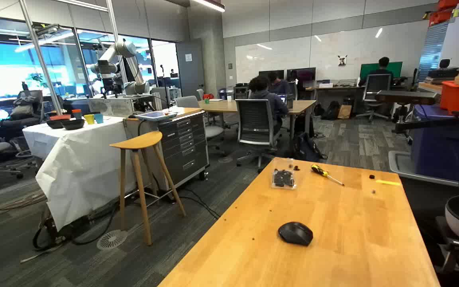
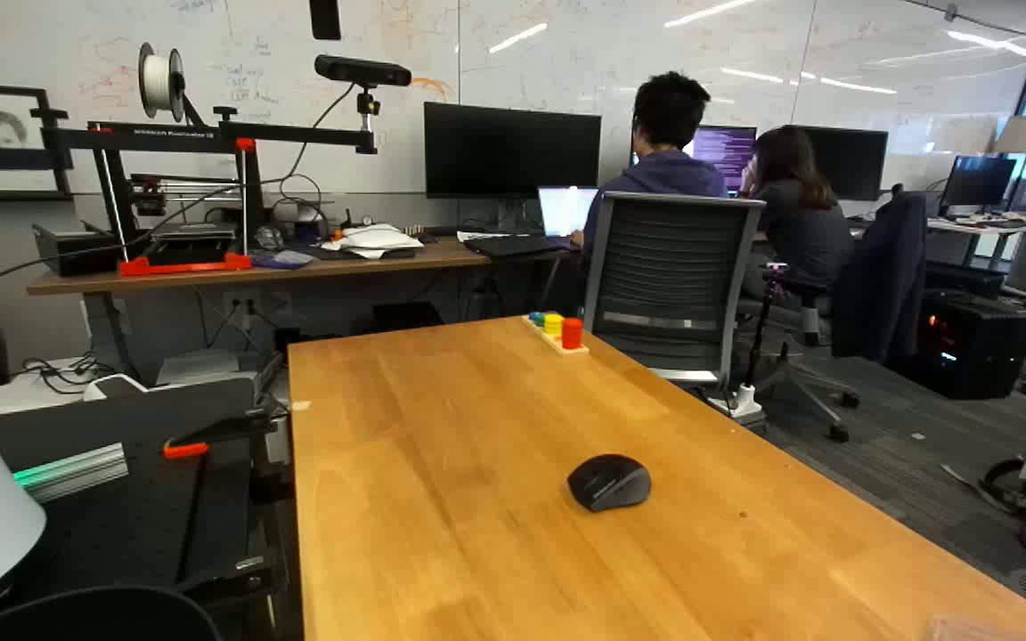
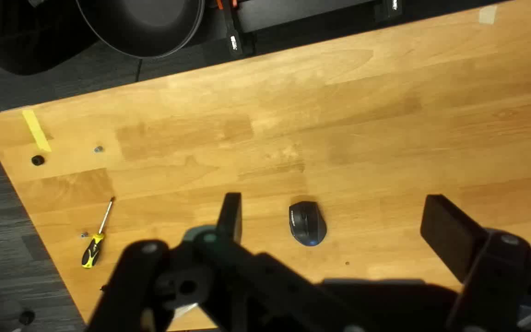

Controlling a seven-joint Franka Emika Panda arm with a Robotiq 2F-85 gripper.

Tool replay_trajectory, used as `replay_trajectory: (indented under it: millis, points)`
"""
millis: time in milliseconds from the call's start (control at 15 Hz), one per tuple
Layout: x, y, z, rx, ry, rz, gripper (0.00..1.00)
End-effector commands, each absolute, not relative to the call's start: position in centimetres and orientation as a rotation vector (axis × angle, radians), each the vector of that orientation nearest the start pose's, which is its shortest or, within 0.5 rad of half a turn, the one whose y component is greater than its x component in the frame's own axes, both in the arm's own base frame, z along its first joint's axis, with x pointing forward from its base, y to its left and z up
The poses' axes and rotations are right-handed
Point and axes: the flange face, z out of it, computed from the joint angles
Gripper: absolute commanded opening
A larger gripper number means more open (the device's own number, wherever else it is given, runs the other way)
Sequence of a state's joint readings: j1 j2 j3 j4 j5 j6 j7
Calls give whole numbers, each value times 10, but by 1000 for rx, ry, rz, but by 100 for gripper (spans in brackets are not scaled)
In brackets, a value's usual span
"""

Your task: Left click the mouse

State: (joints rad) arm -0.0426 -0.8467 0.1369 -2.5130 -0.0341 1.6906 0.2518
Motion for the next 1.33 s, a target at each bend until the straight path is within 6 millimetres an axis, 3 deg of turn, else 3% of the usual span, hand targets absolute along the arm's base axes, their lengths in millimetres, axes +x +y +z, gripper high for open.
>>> replay_trajectory:
  millis: [0, 333, 467, 800, 1267]
  points:
    - [299, 33, 544, -3256, 324, -66, 100]
    - [300, 31, 544, -3260, 335, -77, 100]
    - [309, 29, 545, -3278, 330, -133, 100]
    - [352, 38, 556, -3327, 204, -422, 100]
    - [428, 43, 543, -3273, 133, -631, 100]
